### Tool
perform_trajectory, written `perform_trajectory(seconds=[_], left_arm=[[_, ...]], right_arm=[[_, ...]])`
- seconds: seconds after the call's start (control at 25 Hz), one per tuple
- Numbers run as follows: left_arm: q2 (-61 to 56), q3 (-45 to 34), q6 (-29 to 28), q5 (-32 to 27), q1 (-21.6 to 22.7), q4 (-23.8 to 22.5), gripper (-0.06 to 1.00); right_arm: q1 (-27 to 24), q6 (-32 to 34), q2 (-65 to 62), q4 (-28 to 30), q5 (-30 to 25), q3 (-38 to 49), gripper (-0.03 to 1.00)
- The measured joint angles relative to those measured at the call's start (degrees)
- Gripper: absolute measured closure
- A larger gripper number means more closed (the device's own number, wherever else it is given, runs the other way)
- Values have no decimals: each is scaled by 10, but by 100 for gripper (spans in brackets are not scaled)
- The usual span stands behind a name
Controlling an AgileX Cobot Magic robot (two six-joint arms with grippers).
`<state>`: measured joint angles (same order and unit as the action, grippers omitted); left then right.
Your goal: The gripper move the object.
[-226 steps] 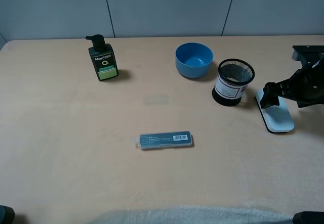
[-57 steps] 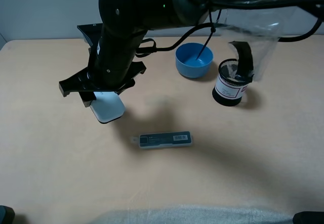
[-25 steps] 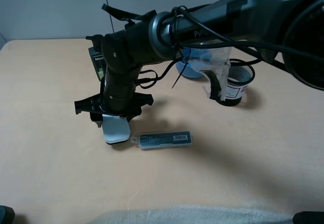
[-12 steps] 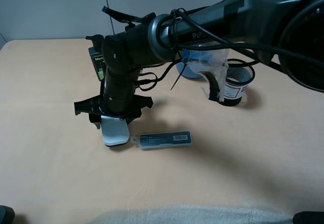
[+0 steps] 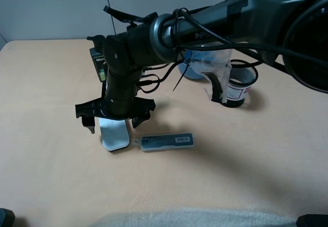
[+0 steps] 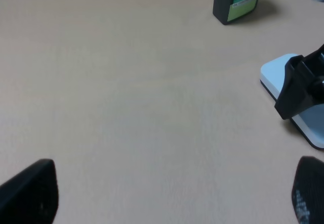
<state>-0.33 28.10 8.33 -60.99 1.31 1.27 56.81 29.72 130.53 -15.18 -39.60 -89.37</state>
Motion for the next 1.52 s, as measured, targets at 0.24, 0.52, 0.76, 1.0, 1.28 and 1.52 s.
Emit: perform_trajectory(seconds=[0.24,0.52,0.76,1.0,1.28,1.52], left_arm=[[0,0,0,0,0,0,2],[0,0,0,0,0,0,2],[0,0,0,0,0,0,2],[0,0,0,0,0,0,2],[0,0,0,0,0,0,2],[0,0,0,0,0,0,2]], right_arm=[[0,-1,-30,8,-20,0,27],[0,-13,-83,28,-53,-2,27],[0,-42,-128,36,-98,-2,27],[-10,-94,-160,33,-150,-2,27],[-43,-155,-189,25,-219,-2,27],[-71,-186,-222,25,-271,-2,27]])
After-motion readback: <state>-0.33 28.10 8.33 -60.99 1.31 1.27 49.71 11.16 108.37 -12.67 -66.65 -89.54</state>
